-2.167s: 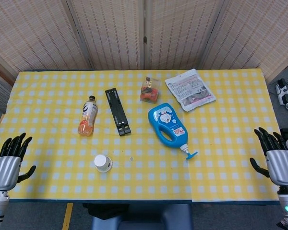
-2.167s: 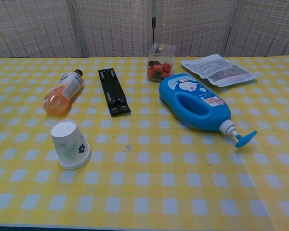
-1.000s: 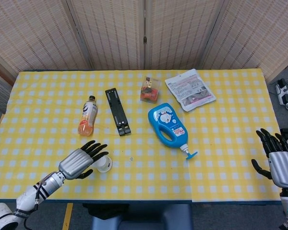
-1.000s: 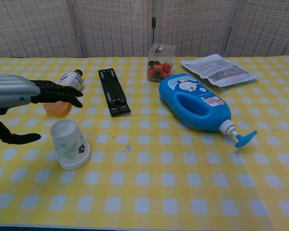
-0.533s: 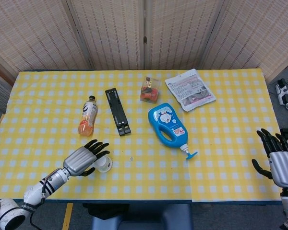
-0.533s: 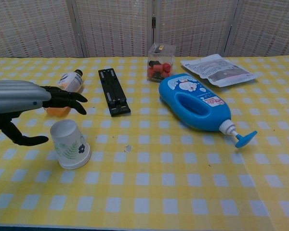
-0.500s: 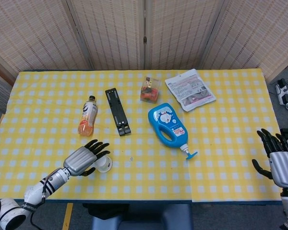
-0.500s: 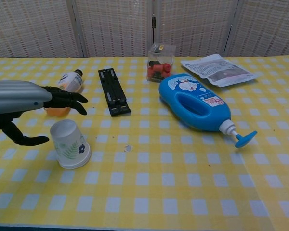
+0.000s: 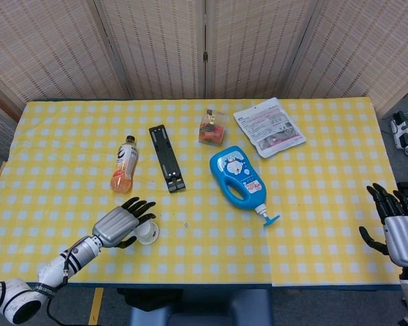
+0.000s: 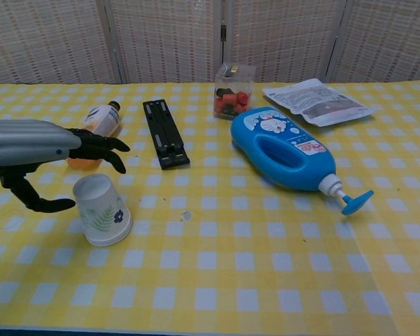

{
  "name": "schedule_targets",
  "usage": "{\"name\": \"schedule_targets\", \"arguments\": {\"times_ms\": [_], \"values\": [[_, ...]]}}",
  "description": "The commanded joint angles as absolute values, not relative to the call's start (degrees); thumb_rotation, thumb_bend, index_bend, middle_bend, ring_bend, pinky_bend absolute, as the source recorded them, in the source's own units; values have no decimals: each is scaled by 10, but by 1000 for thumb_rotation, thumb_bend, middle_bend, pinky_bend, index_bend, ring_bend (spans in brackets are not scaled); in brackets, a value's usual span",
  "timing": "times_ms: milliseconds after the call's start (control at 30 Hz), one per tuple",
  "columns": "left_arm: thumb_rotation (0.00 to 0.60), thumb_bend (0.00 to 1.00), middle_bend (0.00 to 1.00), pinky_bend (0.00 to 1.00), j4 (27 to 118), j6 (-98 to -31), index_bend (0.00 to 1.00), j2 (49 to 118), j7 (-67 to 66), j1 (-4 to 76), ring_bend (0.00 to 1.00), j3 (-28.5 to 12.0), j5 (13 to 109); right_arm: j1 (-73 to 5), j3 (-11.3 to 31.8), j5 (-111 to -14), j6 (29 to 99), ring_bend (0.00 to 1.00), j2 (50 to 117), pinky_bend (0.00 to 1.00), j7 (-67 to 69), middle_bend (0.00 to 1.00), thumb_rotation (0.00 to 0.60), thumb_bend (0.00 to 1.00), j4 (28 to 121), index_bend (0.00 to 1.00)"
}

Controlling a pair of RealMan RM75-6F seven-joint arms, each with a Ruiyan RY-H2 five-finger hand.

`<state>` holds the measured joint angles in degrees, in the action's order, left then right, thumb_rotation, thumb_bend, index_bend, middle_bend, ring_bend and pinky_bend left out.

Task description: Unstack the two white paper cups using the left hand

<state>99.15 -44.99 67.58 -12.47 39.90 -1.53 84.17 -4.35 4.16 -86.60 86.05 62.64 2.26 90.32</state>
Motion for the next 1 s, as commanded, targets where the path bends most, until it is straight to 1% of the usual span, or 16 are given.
{"name": "schedule_targets", "arguments": {"times_ms": [33,267,1000], "values": [[600,472,0,0,990,-453,212,678,-125,399,3,-13,840,-43,42,-866,860,161,626,86,23,99,600,352,903,70],[600,472,1,3,984,-467,242,687,-124,395,4,-7,841,-43,41,-866,860,160,627,85,26,99,600,352,901,70],[600,469,45,42,958,-512,284,713,-110,382,38,3,855,-42,40,-864,857,158,624,85,24,99,600,352,908,70]]}}
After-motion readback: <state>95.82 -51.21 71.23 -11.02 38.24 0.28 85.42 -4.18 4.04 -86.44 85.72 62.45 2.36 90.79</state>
